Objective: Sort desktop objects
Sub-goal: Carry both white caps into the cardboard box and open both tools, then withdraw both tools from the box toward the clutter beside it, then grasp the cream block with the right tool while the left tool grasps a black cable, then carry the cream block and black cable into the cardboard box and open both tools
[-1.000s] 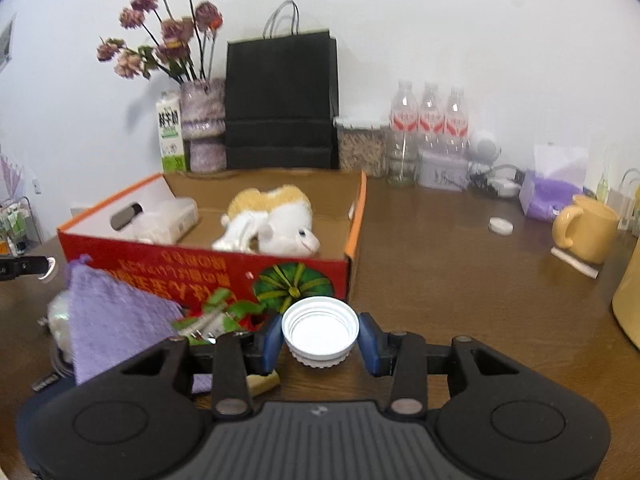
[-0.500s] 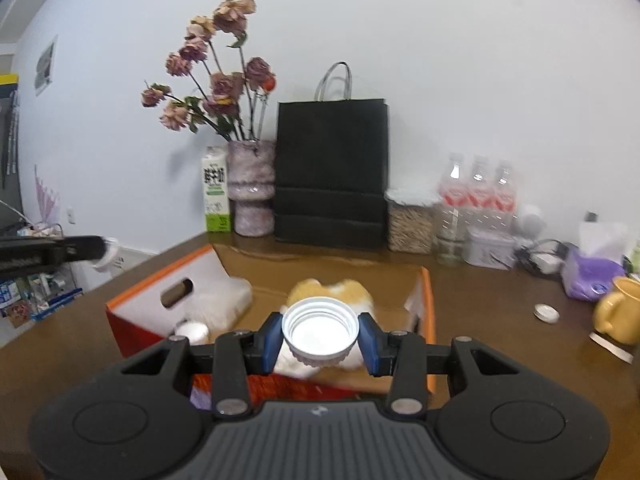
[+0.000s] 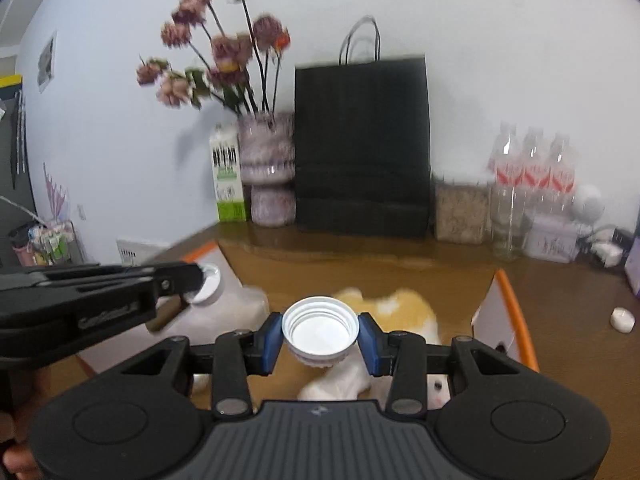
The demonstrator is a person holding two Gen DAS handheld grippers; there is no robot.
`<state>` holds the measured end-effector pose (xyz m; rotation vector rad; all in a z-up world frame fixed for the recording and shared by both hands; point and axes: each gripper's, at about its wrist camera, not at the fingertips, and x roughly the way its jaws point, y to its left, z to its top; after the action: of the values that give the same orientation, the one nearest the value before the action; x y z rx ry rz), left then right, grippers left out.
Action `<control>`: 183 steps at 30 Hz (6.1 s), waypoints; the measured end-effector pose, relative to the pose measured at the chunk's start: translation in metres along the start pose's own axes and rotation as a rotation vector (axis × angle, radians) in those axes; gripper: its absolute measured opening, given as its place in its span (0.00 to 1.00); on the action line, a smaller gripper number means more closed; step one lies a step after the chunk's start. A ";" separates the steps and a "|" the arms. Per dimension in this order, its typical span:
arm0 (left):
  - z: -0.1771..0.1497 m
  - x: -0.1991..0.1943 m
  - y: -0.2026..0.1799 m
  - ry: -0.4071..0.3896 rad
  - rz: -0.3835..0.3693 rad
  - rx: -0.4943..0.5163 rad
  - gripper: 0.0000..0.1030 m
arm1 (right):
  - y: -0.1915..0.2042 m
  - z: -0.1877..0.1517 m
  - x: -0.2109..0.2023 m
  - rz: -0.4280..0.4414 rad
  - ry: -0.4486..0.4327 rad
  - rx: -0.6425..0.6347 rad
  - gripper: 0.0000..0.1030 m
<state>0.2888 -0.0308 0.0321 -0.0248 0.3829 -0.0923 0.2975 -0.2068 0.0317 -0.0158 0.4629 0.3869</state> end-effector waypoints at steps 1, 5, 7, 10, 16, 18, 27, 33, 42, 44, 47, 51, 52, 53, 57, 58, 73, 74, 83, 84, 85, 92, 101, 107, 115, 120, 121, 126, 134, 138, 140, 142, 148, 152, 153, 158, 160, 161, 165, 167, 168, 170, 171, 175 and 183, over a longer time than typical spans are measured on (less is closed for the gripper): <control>-0.002 0.003 -0.001 0.019 0.002 0.015 0.05 | -0.001 -0.002 0.003 0.004 0.016 0.000 0.38; -0.009 -0.001 -0.006 -0.001 0.027 0.063 0.05 | -0.003 -0.009 0.009 0.019 0.041 0.017 0.38; -0.011 -0.002 -0.006 0.004 0.027 0.065 0.05 | 0.000 -0.011 0.007 0.000 0.037 0.000 0.38; -0.015 -0.001 -0.006 0.012 0.026 0.064 0.05 | 0.005 -0.013 0.002 -0.025 0.014 -0.029 0.38; -0.016 -0.007 -0.007 -0.019 0.089 0.072 0.53 | 0.007 -0.015 -0.005 -0.084 0.000 -0.048 0.71; -0.015 -0.010 -0.005 -0.040 0.133 0.068 0.72 | 0.004 -0.015 -0.008 -0.107 -0.011 -0.039 0.83; -0.011 -0.021 -0.002 -0.106 0.174 0.037 1.00 | -0.013 -0.015 -0.019 -0.128 -0.053 0.041 1.00; -0.011 -0.022 -0.002 -0.105 0.170 0.034 1.00 | -0.012 -0.016 -0.022 -0.127 -0.058 0.036 1.00; -0.013 -0.023 -0.001 -0.110 0.171 0.033 1.00 | -0.010 -0.017 -0.023 -0.123 -0.064 0.028 1.00; -0.014 -0.023 -0.001 -0.107 0.169 0.040 1.00 | -0.010 -0.018 -0.023 -0.123 -0.060 0.024 1.00; -0.015 -0.027 -0.001 -0.117 0.156 0.042 1.00 | -0.010 -0.019 -0.025 -0.128 -0.059 0.019 1.00; -0.019 -0.037 0.003 -0.133 0.153 0.031 1.00 | -0.012 -0.021 -0.034 -0.136 -0.074 0.019 1.00; -0.019 -0.040 0.004 -0.135 0.150 0.030 1.00 | -0.013 -0.021 -0.037 -0.141 -0.075 0.020 1.00; -0.019 -0.043 0.005 -0.135 0.146 0.033 1.00 | -0.013 -0.023 -0.041 -0.148 -0.074 0.018 1.00; -0.017 -0.057 0.009 -0.139 0.139 0.044 1.00 | -0.015 -0.030 -0.057 -0.159 -0.066 0.013 1.00; -0.017 -0.062 0.009 -0.144 0.143 0.048 1.00 | -0.016 -0.032 -0.061 -0.162 -0.066 0.013 1.00; -0.059 -0.124 0.032 -0.074 0.151 0.017 1.00 | -0.008 -0.089 -0.120 -0.147 0.011 0.036 1.00; -0.063 -0.128 0.033 -0.065 0.150 0.017 1.00 | -0.007 -0.092 -0.122 -0.150 0.017 0.035 1.00; -0.087 -0.142 0.038 0.007 0.137 0.055 1.00 | -0.003 -0.113 -0.136 -0.165 0.062 0.039 1.00; -0.089 -0.141 0.039 0.017 0.139 0.054 1.00 | -0.003 -0.115 -0.136 -0.170 0.067 0.035 1.00; -0.091 -0.141 0.040 0.026 0.140 0.051 1.00 | -0.003 -0.116 -0.136 -0.178 0.073 0.030 1.00; -0.099 -0.141 0.046 0.060 0.153 0.042 1.00 | -0.013 -0.123 -0.135 -0.217 0.101 0.034 0.98; -0.099 -0.127 0.055 0.091 0.169 0.007 1.00 | -0.017 -0.119 -0.117 -0.175 0.146 0.020 0.78; -0.094 -0.119 0.055 0.101 0.162 0.018 0.96 | -0.017 -0.109 -0.105 -0.159 0.154 -0.020 0.58; -0.090 -0.107 0.056 0.127 0.145 0.016 0.76 | -0.016 -0.111 -0.102 -0.087 0.166 -0.009 0.29; -0.087 -0.094 0.057 0.166 0.129 0.019 0.60 | -0.025 -0.113 -0.105 -0.127 0.157 0.008 0.29; -0.086 -0.091 0.057 0.177 0.124 0.020 0.54 | -0.027 -0.113 -0.106 -0.132 0.156 0.012 0.29; -0.086 -0.081 0.054 0.207 0.105 0.040 0.41 | -0.028 -0.116 -0.107 -0.137 0.148 0.014 0.29; -0.086 -0.076 0.055 0.225 0.023 0.014 0.12 | -0.028 -0.116 -0.107 -0.136 0.144 0.018 0.29; -0.088 -0.085 0.055 0.200 0.032 0.001 0.09 | -0.029 -0.117 -0.107 -0.135 0.142 0.021 0.29; -0.088 -0.090 0.057 0.185 0.032 -0.016 0.09 | -0.029 -0.117 -0.107 -0.137 0.140 0.023 0.29; -0.086 -0.096 0.060 0.172 0.036 -0.025 0.09 | -0.029 -0.117 -0.108 -0.139 0.136 0.029 0.29; -0.076 -0.114 0.065 0.124 0.038 -0.038 0.08 | -0.033 -0.118 -0.112 -0.133 0.121 0.061 0.29; -0.069 -0.125 0.065 0.088 0.025 -0.048 0.08 | -0.032 -0.115 -0.117 -0.122 0.102 0.068 0.28; -0.068 -0.127 0.066 0.081 0.017 -0.053 0.08 | -0.032 -0.114 -0.119 -0.121 0.097 0.066 0.28; -0.064 -0.127 0.066 0.070 -0.010 -0.082 0.08 | -0.030 -0.108 -0.124 -0.119 0.078 0.064 0.28; -0.066 -0.124 0.065 0.082 -0.011 -0.085 0.08 | -0.029 -0.108 -0.125 -0.119 0.077 0.063 0.28; -0.068 -0.121 0.066 0.095 -0.016 -0.092 0.08 | -0.028 -0.108 -0.126 -0.118 0.078 0.063 0.28; -0.082 -0.104 0.070 0.167 -0.014 -0.123 0.08 | -0.026 -0.109 -0.126 -0.115 0.085 0.062 0.28; -0.087 -0.099 0.072 0.187 -0.007 -0.131 0.08 | -0.025 -0.110 -0.127 -0.115 0.085 0.061 0.28; -0.088 -0.097 0.074 0.193 -0.008 -0.137 0.08 | -0.025 -0.110 -0.127 -0.115 0.085 0.060 0.28; -0.089 -0.096 0.078 0.200 -0.017 -0.159 0.08 | -0.026 -0.110 -0.128 -0.117 0.084 0.062 0.28; -0.089 -0.096 0.078 0.197 -0.019 -0.165 0.08 | -0.026 -0.110 -0.127 -0.117 0.084 0.063 0.28; -0.083 -0.103 0.080 0.168 -0.029 -0.177 0.05 | -0.026 -0.110 -0.127 -0.116 0.086 0.064 0.28; -0.078 -0.104 0.076 0.179 -0.013 -0.152 0.23 | -0.026 -0.111 -0.129 -0.115 0.083 0.065 0.28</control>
<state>0.1698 0.0545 -0.0047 -0.1695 0.5683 -0.0780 0.1531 -0.2886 -0.0127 0.0046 0.5541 0.2583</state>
